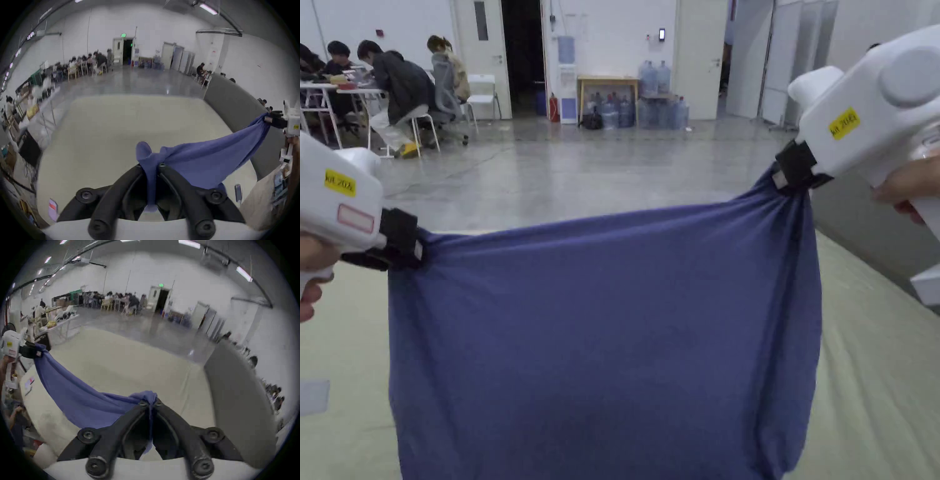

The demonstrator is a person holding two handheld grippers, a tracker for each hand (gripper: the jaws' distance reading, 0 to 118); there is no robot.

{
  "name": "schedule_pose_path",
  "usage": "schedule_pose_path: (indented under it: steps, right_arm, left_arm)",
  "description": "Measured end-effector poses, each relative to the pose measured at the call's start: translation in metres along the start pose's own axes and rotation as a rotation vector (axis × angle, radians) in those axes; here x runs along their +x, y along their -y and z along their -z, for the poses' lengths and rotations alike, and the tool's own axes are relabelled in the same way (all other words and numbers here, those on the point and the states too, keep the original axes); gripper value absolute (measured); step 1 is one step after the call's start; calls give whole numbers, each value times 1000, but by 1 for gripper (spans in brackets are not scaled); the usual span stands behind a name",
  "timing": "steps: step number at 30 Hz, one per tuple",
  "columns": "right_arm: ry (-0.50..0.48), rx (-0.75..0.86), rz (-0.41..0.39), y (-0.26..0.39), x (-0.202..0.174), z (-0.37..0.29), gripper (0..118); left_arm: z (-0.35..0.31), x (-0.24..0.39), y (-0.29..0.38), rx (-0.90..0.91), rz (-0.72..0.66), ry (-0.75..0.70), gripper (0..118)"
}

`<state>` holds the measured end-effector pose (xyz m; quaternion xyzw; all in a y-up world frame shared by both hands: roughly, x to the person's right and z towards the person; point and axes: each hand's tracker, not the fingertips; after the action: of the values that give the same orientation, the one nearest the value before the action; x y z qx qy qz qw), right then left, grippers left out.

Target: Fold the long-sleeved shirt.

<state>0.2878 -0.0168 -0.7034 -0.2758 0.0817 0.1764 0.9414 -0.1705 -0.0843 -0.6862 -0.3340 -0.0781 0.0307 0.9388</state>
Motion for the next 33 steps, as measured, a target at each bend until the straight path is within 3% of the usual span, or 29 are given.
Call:
schedule_pose_path:
  steps: [6, 9, 14, 22, 26, 30, 33]
  right_arm:
    - [268, 173, -34, -132, 27, -37, 0]
    - [339, 258, 43, -181, 42, -62, 0]
    - [442, 402, 19, -224, 52, -103, 0]
    - [439, 460, 50, -245, 57, -120, 0]
    - [367, 337, 16, -224, 65, -72, 0]
    - [248, 187, -11, -142, 55, 5, 0]
    - [148, 99, -25, -60, 35, 58, 0]
  left_arm:
    - [-38, 24, -137, 214, -1, -85, 0]
    - [-67, 42, -182, 299, -23, -115, 0]
    - [-107, 64, -230, 436, 12, -165, 0]
    - [-114, 65, -257, 512, 9, -186, 0]
    - [-79, 58, -235, 441, 26, -172, 0]
    - [-10, 44, -180, 245, 92, -161, 0]
    - [45, 30, -115, 131, 50, -133, 0]
